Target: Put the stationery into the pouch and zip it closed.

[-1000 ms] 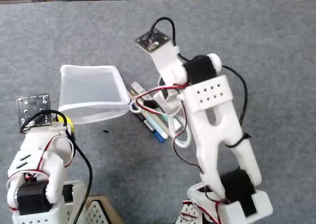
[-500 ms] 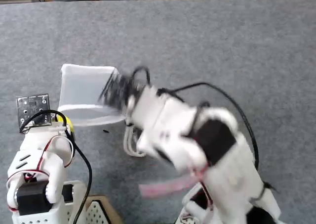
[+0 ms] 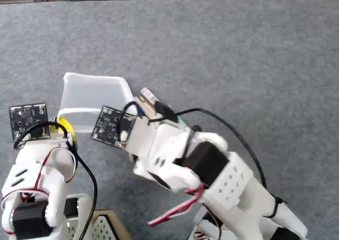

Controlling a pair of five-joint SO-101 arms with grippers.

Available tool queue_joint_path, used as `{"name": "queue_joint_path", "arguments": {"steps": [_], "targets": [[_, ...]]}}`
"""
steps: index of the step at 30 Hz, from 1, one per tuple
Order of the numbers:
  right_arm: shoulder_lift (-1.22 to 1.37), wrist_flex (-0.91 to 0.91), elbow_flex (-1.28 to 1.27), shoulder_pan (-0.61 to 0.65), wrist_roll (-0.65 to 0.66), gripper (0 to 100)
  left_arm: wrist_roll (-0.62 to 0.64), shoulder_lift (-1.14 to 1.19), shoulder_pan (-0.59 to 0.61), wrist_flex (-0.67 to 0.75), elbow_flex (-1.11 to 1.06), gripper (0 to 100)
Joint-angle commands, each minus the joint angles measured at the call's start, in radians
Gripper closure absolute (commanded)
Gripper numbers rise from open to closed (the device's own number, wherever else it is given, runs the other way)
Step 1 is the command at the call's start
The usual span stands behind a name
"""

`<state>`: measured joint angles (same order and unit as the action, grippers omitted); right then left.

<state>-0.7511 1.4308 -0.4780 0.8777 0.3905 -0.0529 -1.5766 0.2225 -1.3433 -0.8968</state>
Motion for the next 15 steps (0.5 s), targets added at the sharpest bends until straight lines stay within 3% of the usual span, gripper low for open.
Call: {"name": "queue_joint_path", "arguments": {"steps": [1, 5, 15], "targets": [[-0.013, -0.195, -0.091, -0.011, 0.011, 57.0, 0.011, -0.002, -0.010, -0.046, 0.074, 97], [-0.012, -0.344, -0.157, -0.011, 0.009, 57.1, 0.011, -0.003, -0.005, -0.068, 0.077, 97], [-0.012, -0.519, -0.259, -0.028, 0.011, 57.1, 0.011, -0.003, -0.004, -0.075, 0.081, 97]]}}
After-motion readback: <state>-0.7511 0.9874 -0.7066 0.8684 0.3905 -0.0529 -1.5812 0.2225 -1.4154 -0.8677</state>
